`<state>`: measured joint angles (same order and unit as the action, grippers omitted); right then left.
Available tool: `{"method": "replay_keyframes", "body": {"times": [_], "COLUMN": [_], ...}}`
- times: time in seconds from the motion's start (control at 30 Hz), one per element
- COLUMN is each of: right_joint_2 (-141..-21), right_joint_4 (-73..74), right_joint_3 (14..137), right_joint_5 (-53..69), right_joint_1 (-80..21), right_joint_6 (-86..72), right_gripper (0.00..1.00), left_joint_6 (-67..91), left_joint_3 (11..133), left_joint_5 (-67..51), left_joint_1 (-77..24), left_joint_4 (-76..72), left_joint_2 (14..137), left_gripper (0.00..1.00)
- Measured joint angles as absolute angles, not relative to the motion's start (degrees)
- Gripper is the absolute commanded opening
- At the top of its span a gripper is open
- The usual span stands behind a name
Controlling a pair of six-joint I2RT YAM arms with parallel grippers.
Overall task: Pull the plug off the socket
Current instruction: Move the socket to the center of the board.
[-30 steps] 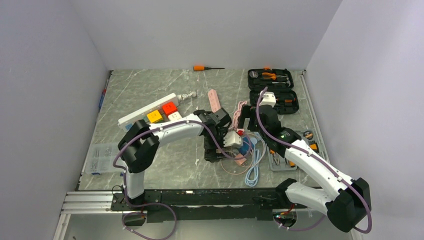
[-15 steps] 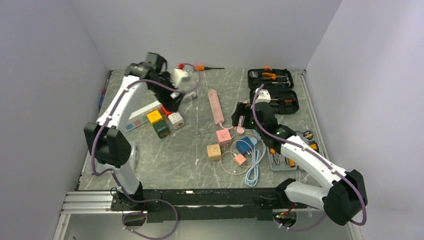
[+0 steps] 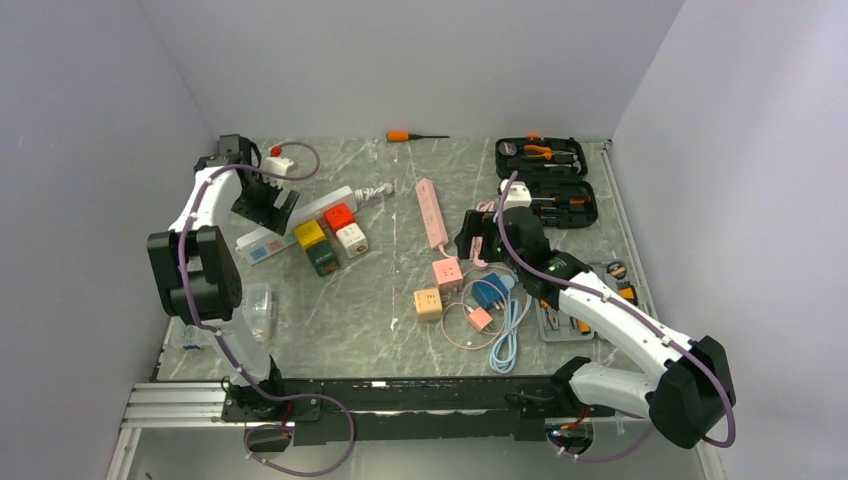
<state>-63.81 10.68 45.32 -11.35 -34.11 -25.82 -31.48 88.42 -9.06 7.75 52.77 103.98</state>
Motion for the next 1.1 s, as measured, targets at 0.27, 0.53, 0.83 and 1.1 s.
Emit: {"method": "replay_keyframes", "body": {"times": [0.27,0.53,0.83,1.1], "right_joint_2": [-64.5,-64.9,-65.7,-65.9], "right_joint_4": [10.7,10.7,10.8,11.7], "right_joint_3": [45.4,46.0,46.1,46.8], "right_joint_5": [-10.8,-10.3,-9.9,-9.6], "right_joint_1": [-34.9,-35.3,-35.8,-36.5], "right_joint_6": [-25.6,-25.5,-25.5,-24.4], "right_gripper": [0.99,0.98,0.98,0.98], "left_joint_6": [-33.7,-34.1,-33.3,-31.7], "left_joint_3": [82.3,77.4,66.2,62.0], "left_joint_5": [-9.3,-11.9,-13.7,-14.1], "left_joint_1": [8.2,7.8,-3.4,-9.2], "left_joint_4": [48.5,43.9,44.2,42.4], "left_joint_2": [104.3,102.6,93.8,91.8], "left_gripper": [0.67,0.51,0.55,0.55]}}
